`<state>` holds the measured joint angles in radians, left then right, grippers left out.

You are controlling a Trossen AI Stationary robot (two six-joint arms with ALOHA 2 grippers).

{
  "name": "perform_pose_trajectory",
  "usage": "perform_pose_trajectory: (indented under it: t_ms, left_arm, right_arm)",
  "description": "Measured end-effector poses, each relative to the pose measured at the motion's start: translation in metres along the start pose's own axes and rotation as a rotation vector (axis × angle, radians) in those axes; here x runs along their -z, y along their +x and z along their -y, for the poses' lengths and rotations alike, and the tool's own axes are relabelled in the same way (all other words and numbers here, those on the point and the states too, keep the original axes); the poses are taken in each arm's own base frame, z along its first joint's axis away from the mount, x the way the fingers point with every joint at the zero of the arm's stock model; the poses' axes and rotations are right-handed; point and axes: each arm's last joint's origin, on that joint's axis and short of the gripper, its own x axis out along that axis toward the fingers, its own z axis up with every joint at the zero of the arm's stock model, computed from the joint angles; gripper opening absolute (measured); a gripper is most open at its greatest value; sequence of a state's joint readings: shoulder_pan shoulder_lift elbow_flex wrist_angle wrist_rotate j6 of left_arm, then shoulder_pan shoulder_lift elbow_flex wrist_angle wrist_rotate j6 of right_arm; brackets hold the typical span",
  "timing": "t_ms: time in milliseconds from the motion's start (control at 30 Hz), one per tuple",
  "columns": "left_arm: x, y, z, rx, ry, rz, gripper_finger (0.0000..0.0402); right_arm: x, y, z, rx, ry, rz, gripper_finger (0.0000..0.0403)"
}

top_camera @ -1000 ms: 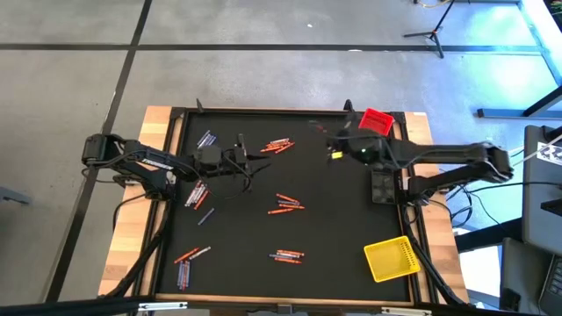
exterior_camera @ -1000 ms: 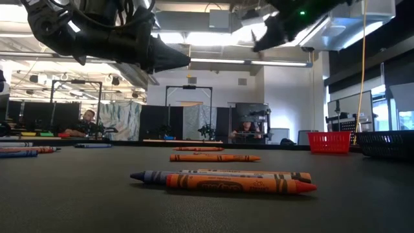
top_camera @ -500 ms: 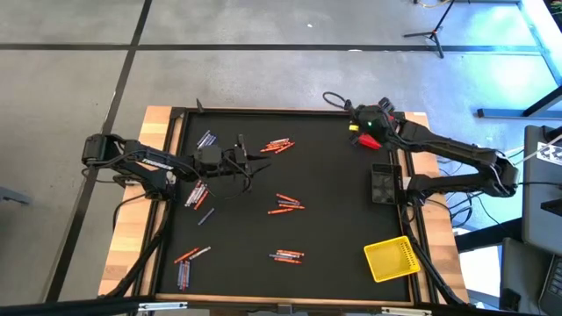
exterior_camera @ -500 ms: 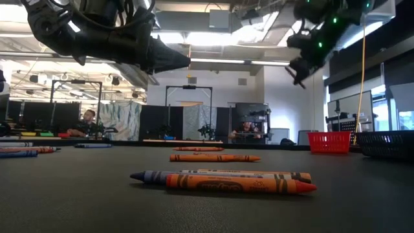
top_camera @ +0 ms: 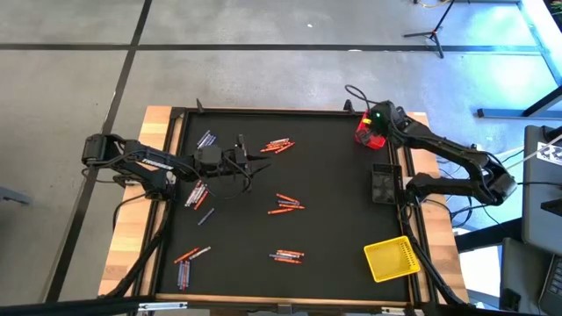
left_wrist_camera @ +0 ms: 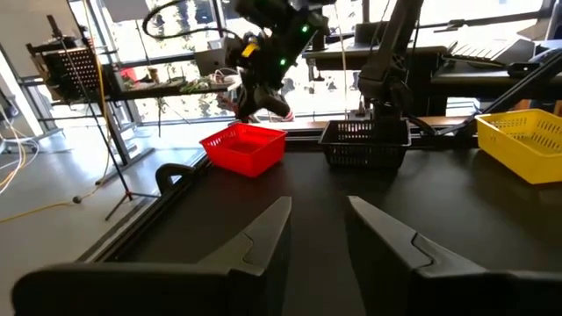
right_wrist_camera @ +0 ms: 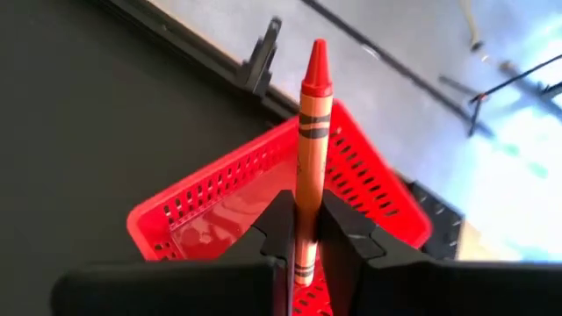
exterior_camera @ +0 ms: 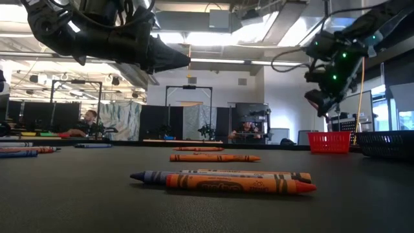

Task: Sort crayons
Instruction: Put the orange crayon into the red bin

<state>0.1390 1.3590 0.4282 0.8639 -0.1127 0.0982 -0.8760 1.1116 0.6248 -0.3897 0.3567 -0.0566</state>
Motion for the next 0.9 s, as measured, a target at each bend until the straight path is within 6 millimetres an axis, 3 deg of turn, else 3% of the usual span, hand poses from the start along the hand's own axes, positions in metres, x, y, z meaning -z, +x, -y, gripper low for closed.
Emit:
perform_pose_trajectory:
  t_ms: [400, 700, 900]
  left_arm:
    - [0.000, 0.000, 0.000, 0.002, 0.000, 0.000, 0.0103]
    - [0.000, 0.000, 0.000, 0.002, 0.000, 0.000, 0.0103]
    - [0.000, 0.000, 0.000, 0.002, 0.000, 0.000, 0.0103]
  right_arm:
    - [0.010, 0.029, -0.003, -0.058, 0.007, -0.101, 0.0037]
    - [0.013, 0.038, -0.006, -0.062, -0.040, -0.141, 0.0040]
    - [0.013, 0.037, -0.006, -0.069, -0.051, -0.140, 0.0090]
